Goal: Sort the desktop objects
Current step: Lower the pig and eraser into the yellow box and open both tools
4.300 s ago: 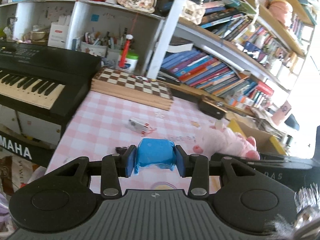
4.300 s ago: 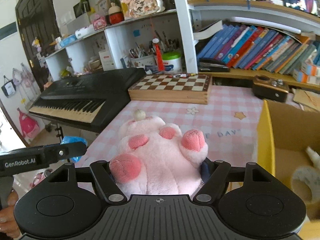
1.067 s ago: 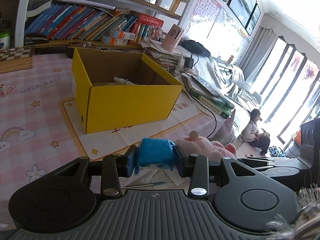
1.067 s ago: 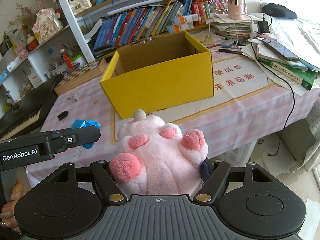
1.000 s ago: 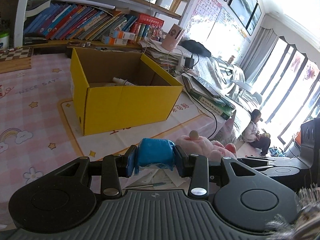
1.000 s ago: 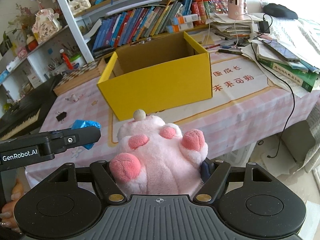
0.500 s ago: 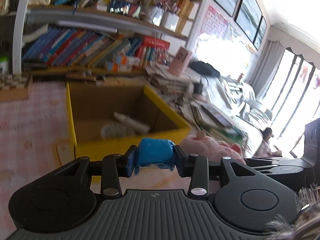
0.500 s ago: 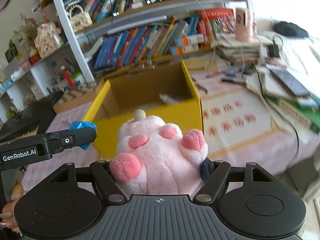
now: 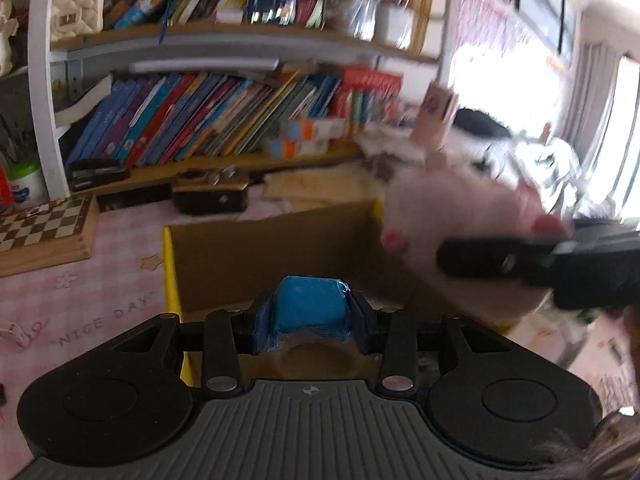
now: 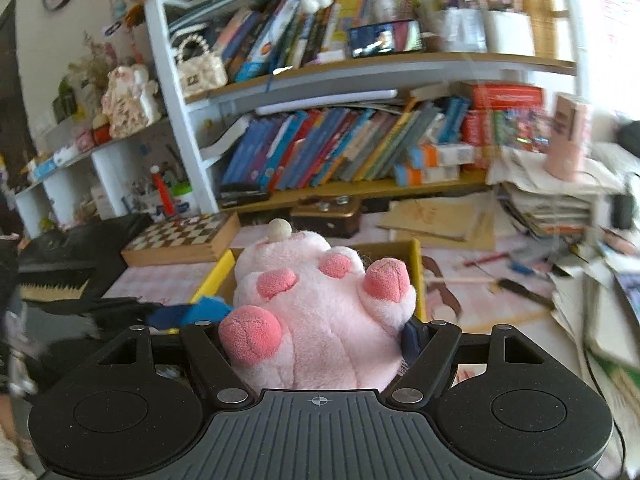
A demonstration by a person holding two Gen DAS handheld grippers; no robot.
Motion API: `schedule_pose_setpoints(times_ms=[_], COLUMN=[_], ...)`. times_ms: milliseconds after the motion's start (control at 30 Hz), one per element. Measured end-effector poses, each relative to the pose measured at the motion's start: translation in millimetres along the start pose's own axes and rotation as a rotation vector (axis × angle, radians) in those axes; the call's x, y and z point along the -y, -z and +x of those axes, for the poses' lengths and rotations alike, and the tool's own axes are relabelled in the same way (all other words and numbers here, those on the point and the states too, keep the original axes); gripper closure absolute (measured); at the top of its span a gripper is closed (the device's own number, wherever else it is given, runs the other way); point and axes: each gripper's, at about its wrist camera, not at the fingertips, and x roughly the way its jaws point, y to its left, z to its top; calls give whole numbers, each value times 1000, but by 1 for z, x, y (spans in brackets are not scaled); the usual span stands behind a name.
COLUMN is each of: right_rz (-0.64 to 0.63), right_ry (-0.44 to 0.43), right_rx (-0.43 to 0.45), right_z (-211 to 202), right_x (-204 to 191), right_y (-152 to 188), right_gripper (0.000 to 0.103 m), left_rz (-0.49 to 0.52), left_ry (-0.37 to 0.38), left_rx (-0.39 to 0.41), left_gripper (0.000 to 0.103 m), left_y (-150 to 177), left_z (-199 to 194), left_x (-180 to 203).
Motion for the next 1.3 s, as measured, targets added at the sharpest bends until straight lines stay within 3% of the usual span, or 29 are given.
schedule_pose_setpoints(times_ms=[167, 300, 400, 433, 500, 567, 833, 1067, 1300], right_rz=[-57, -72, -95, -108, -125, -120, -114, -202, -249], right_ry=[-51, -95, -124, -131, -143, -163, -199, -131, -129], right_rx=[-92, -194, -277, -298, -336, -385, -520, -452, -247], right_z=[47, 85, 113, 120, 134, 149, 191, 191, 150], right_x=[0, 2, -1, -2, -5, -5, -13, -30, -37], right_y=[-15, -21, -21, -22, -23, -26, -24, -28, -43], right_gripper=[29, 29, 29, 29, 29, 29, 24, 17, 6], left_rz=[36, 47, 38, 44, 67, 92, 96, 53, -21], left_ry=[-66, -106, -120, -128, -138, -150, -138, -147, -179], left_rx=[-95, -115, -105, -99, -88, -68, 44, 122, 176], left_gripper=[66, 65, 55, 45, 40, 28, 26, 19, 7], left_y=[4, 4, 3, 3, 4, 7, 17, 18, 16], left_z=[37, 48, 49, 49, 46, 41, 4, -31, -62], left_x=[-6, -7, -8, -7, -3, 2, 11, 0, -9])
